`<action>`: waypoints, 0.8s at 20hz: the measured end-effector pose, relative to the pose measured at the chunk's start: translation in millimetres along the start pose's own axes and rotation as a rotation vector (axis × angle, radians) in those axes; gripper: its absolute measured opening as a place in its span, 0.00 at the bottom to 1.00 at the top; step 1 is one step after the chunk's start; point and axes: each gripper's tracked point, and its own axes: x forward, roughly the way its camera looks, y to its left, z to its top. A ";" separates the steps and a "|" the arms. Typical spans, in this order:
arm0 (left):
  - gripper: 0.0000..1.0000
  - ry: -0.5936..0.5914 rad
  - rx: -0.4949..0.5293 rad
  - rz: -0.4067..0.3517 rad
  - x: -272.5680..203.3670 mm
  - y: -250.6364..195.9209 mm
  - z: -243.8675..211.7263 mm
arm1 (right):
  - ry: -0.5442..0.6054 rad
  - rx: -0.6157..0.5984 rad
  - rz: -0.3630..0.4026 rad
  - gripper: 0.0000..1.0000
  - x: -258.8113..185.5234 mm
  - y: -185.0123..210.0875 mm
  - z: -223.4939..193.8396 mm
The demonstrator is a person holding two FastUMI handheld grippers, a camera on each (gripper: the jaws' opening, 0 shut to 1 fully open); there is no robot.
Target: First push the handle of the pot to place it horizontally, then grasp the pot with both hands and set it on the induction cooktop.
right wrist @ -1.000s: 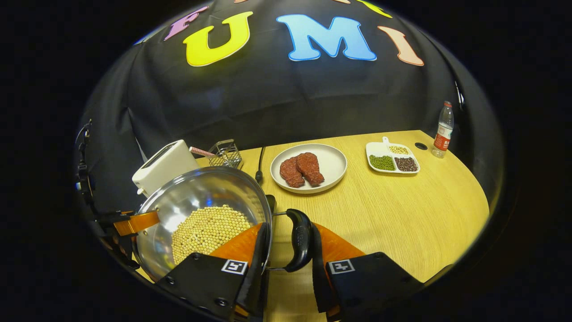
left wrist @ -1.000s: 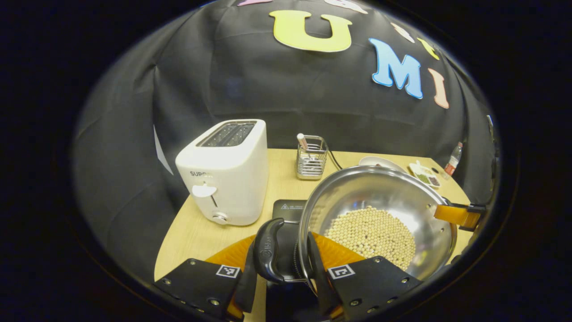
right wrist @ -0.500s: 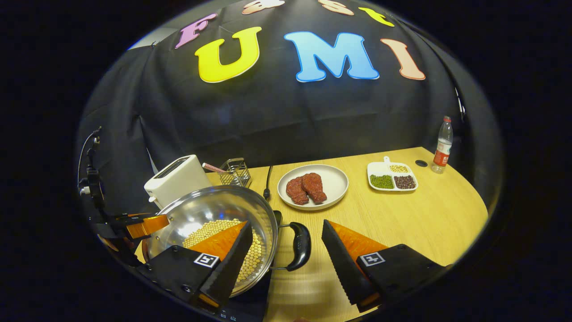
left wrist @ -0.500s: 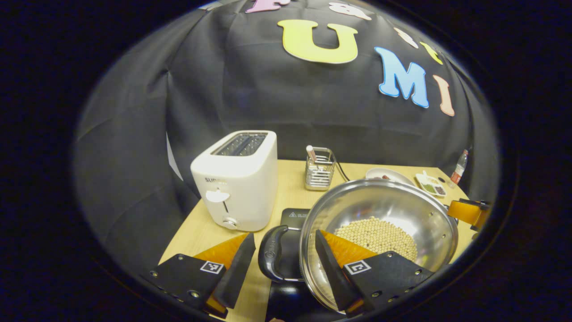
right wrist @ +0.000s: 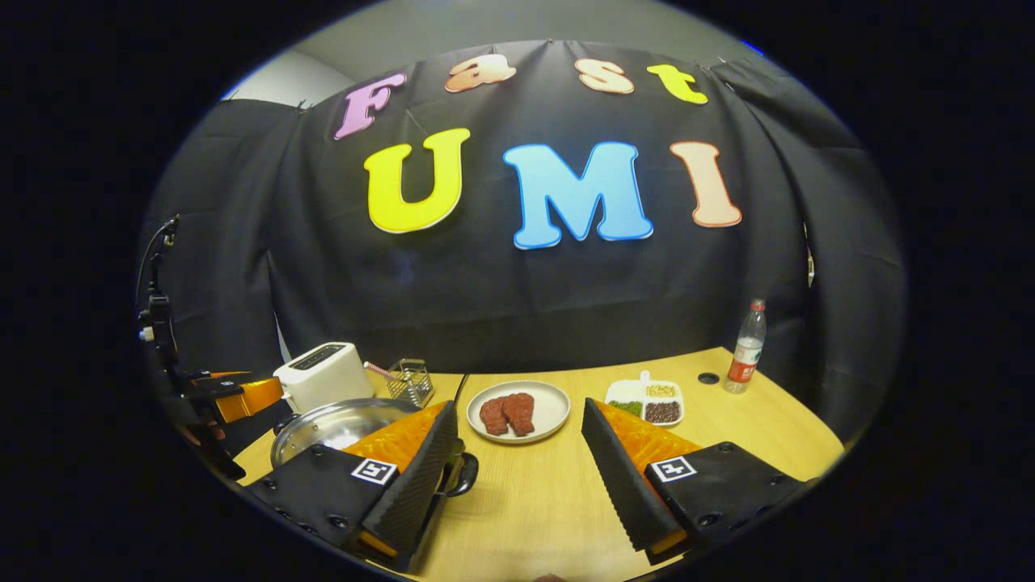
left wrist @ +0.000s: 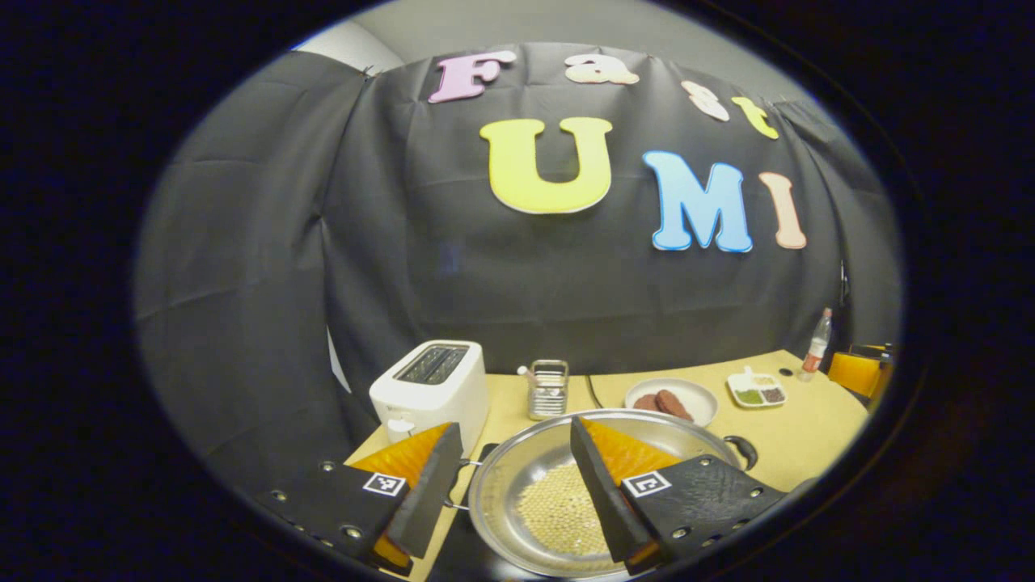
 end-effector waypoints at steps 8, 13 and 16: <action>0.80 -0.148 -0.032 -0.070 -92.1 -131.7 73.5 | -0.158 -0.029 -0.056 0.98 -86.9 -99.8 55.5; 0.79 -0.191 -0.014 -0.106 -152.4 -196.7 93.0 | -0.182 -0.047 -0.070 0.98 -140.6 -152.8 60.4; 0.79 -0.187 -0.019 -0.092 -185.2 -221.4 86.5 | -0.181 -0.058 -0.073 0.98 -171.1 -179.6 61.1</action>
